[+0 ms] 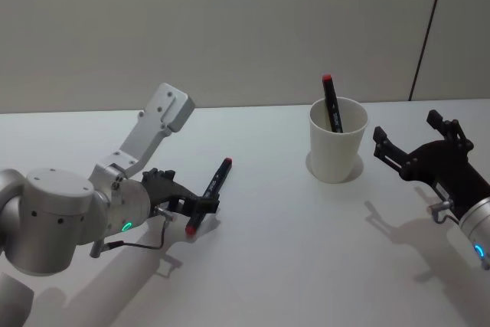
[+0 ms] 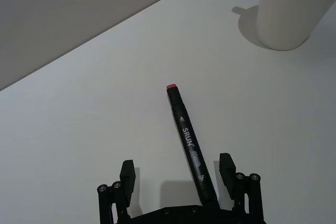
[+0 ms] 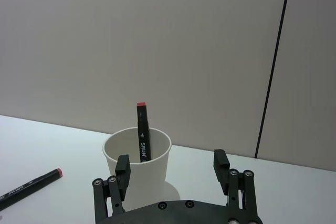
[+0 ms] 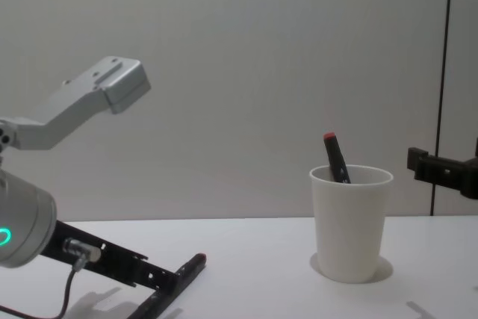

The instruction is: Place the pen into the pen holder.

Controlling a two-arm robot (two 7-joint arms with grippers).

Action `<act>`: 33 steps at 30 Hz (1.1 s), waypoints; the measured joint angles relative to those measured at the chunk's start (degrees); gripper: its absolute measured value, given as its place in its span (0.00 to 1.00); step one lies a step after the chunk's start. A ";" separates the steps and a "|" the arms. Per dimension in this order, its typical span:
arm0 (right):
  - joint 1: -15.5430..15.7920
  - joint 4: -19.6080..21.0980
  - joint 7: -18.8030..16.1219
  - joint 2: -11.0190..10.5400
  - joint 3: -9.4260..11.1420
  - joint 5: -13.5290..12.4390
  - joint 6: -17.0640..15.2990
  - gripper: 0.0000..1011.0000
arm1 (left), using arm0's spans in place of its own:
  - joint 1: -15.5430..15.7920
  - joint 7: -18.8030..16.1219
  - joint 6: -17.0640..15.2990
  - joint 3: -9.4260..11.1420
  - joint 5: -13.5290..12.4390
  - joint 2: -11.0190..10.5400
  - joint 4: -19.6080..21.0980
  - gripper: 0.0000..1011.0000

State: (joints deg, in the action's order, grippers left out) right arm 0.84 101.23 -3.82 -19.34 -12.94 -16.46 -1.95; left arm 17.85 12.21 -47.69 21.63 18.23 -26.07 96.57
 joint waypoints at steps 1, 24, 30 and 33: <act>0.00 0.00 0.00 0.00 0.00 0.00 0.00 0.99 | 0.04 0.07 -0.16 0.08 -0.25 0.07 -0.01 0.99; 0.00 0.00 0.00 0.00 0.00 0.00 0.00 0.99 | 1.20 0.95 -3.71 1.78 -4.24 2.32 -0.61 0.99; 0.00 0.00 0.00 0.00 0.00 0.00 0.00 0.99 | 1.76 1.49 -4.62 1.80 -4.74 2.75 -1.11 0.99; 0.00 0.00 0.00 0.00 0.00 0.00 0.00 0.99 | 2.00 1.71 -5.06 1.72 -4.79 2.94 -1.36 0.99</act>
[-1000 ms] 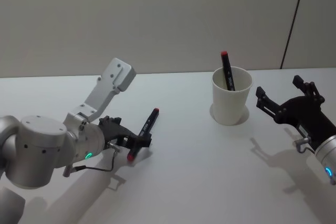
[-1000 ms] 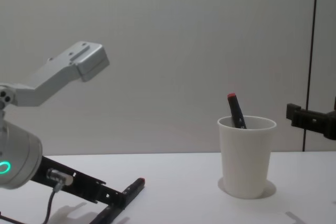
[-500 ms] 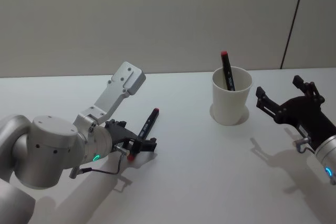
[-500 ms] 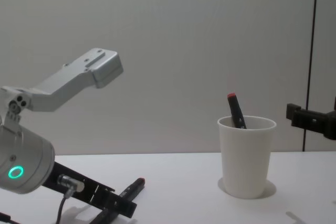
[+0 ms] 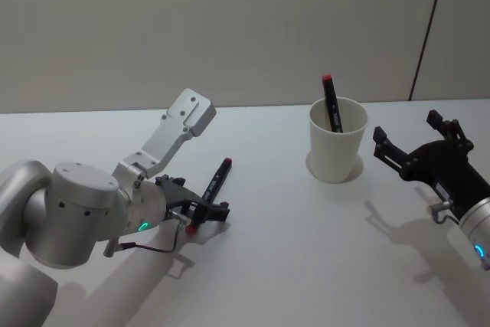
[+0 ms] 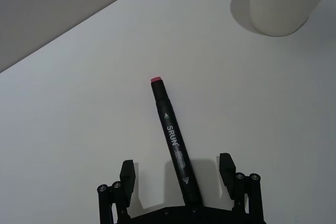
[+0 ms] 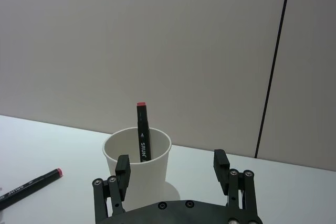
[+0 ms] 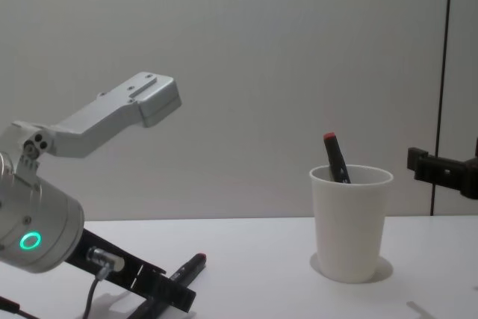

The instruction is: Place the pen into the pen holder.

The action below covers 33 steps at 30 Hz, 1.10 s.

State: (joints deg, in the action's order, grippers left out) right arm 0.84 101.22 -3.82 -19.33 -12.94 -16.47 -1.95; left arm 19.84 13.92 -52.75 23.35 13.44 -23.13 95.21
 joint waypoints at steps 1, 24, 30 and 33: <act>0.00 0.00 0.00 0.00 0.00 0.00 0.00 0.99 | 0.08 0.05 -0.10 -0.03 0.00 0.06 -0.08 0.99; -0.01 0.00 0.00 0.00 0.00 0.00 0.00 0.99 | 0.91 0.70 -1.24 -0.76 0.60 0.85 -1.05 0.99; 0.00 0.00 0.00 0.00 0.00 0.00 0.00 0.99 | 0.96 0.74 -1.31 -0.80 0.68 0.89 -1.11 0.99; 0.00 0.00 0.00 0.00 0.00 0.00 0.00 0.99 | 0.98 0.76 -1.33 -0.82 0.70 0.91 -1.13 0.99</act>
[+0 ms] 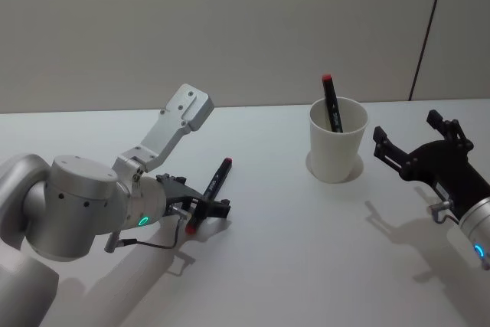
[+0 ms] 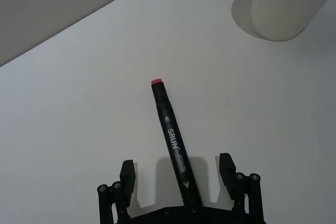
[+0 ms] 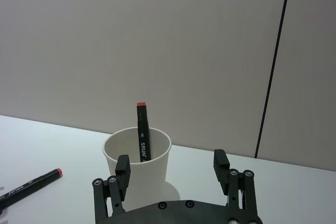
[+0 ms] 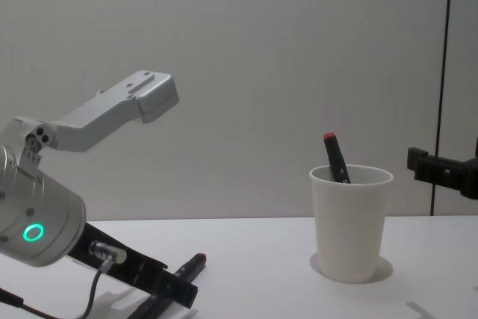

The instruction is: Place the pen into the pen holder.

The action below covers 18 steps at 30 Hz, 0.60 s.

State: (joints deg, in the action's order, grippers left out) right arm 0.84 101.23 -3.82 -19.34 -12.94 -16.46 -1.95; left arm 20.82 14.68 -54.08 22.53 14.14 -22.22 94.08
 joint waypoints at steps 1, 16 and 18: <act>0.00 0.00 0.00 0.00 0.00 0.00 0.00 0.99 | 0.01 0.01 -0.01 -0.01 0.01 0.01 -0.01 0.99; 0.00 0.00 0.00 0.00 0.00 0.00 0.00 0.99 | 0.07 0.06 -0.09 -0.07 0.08 0.07 -0.09 0.99; 0.00 0.00 0.00 0.00 0.00 0.00 0.00 0.99 | 0.08 0.07 -0.09 -0.06 0.08 0.07 -0.09 0.99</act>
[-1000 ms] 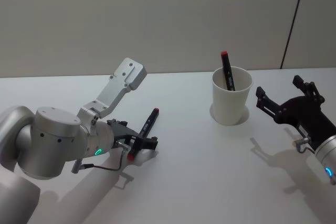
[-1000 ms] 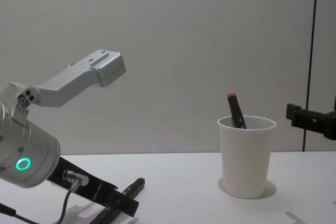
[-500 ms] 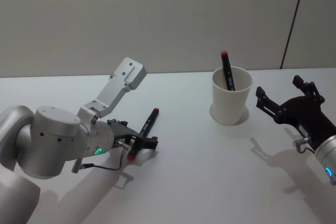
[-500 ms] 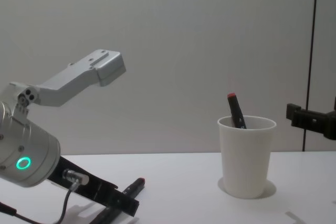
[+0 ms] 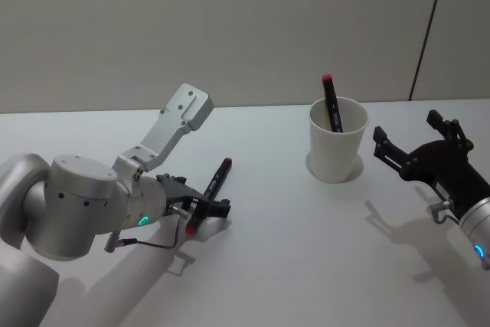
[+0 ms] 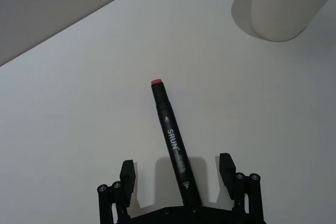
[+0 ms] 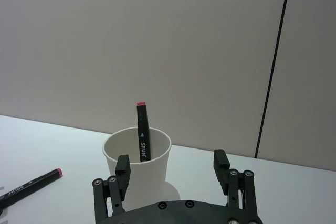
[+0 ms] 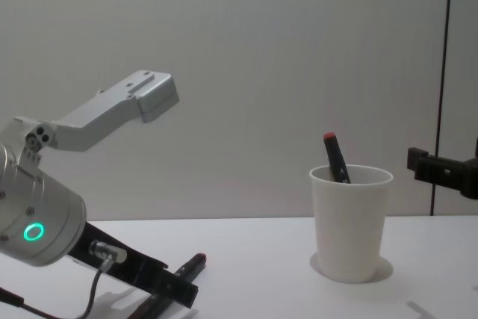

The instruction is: Place the pen into the pen holder.

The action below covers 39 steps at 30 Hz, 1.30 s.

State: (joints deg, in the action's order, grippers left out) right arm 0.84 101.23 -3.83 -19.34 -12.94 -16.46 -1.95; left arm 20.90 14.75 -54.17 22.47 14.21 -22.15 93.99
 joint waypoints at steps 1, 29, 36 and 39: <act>0.00 0.00 0.00 0.00 0.00 0.00 0.00 0.99 | 0.00 0.01 0.00 0.00 0.00 0.00 0.00 0.99; 0.00 0.00 0.00 0.00 0.00 0.00 0.00 0.99 | 0.04 2.74 0.81 0.86 -3.64 -0.24 0.73 0.99; 0.00 0.00 0.00 0.00 0.00 0.00 0.00 0.99 | -0.22 2.89 0.43 0.56 -2.23 0.06 0.98 0.99; 0.00 0.00 0.00 0.00 0.00 0.00 0.00 0.99 | -0.36 2.47 0.04 0.14 -0.88 0.34 1.00 0.99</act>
State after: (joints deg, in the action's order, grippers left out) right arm 0.84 101.23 -3.82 -19.34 -12.94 -16.46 -1.95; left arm 20.54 17.22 -54.13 22.60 13.33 -21.81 94.99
